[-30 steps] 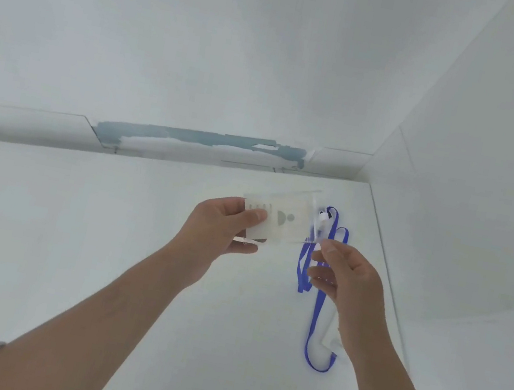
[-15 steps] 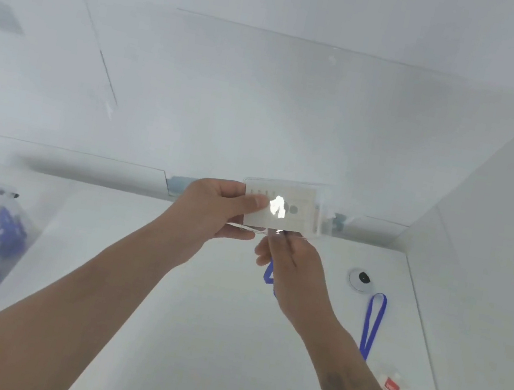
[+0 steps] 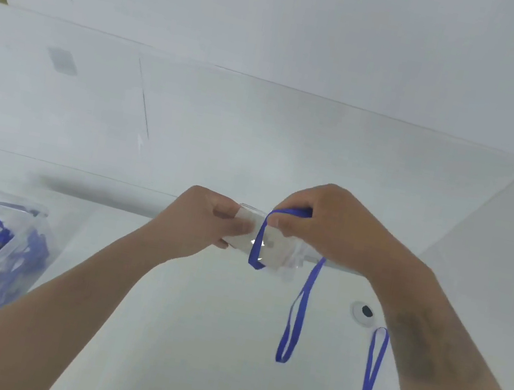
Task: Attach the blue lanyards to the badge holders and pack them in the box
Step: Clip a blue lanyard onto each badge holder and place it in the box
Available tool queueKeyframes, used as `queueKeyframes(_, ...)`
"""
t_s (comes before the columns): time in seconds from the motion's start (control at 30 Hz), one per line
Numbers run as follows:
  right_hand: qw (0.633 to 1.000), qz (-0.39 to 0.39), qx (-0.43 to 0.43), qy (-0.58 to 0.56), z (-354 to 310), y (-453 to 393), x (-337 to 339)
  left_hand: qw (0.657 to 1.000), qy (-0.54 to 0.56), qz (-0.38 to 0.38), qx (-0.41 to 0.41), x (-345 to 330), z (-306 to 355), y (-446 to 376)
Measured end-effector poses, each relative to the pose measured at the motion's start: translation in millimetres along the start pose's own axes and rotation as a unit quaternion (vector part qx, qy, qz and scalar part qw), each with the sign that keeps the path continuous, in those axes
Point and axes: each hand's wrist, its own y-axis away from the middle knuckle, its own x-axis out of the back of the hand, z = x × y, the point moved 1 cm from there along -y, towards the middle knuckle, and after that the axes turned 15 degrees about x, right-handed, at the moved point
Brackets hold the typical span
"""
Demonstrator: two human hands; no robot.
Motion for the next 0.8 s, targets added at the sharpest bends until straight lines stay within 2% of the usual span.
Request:
queueKeyframes(0.1, 0.991, 0.053, -0.008, -0.123, 12.1, -2.9, 10.6, 0.995, 0.055, -0.084, 0.014, 15.9, 2.3, 11.2)
queueKeyframes(0.2, 0.957, 0.049, -0.064, -0.28, 26.3, 3.3, -10.9, 0.978, 0.125, -0.161, 0.035, 24.5, 2.9, 20.9)
queueKeyframes(0.27, 0.924, 0.054, -0.105, -0.363, 26.9, 7.8, -39.2, 0.969, 0.184, -0.16, 0.045, 26.1, 4.6, 24.8)
queueKeyframes(0.33, 0.907, 0.059, -0.102, -0.405, 19.2, 12.8, -67.3, 0.959, 0.256, -0.109, 0.06, 25.2, 6.3, 22.3)
queueKeyframes(0.4, 0.93, 0.055, -0.084, -0.353, 3.8, 19.6, -86.8, 0.962, 0.263, -0.017, 0.067, 25.2, 1.8, 15.9)
queueKeyframes(0.47, 0.976, 0.02, -0.06, -0.21, -11.8, 25.9, -93.6, 0.978, 0.185, 0.081, 0.059, 25.1, -3.5, 10.8)
queueKeyframes(0.53, 0.999, -0.019, -0.02, -0.024, -24.3, 29.3, -87.7, 0.986, 0.109, 0.121, 0.04, 24.4, -7.9, 11.0)
queueKeyframes(0.6, 0.996, -0.023, 0.013, 0.087, -34.7, 28.9, -70.4, 0.99, 0.039, 0.132, 0.027, 25.0, -10.4, 15.0)
queueKeyframes(0.7, 0.994, 0.032, 0.036, 0.094, -40.0, 24.7, -36.9, 0.993, -0.016, 0.115, 0.023, 24.2, -11.3, 21.2)
queueKeyframes(0.8, 0.994, 0.101, 0.038, -0.026, -37.0, 16.3, -9.5, 0.998, -0.002, 0.06, 0.013, 23.6, -6.0, 30.2)
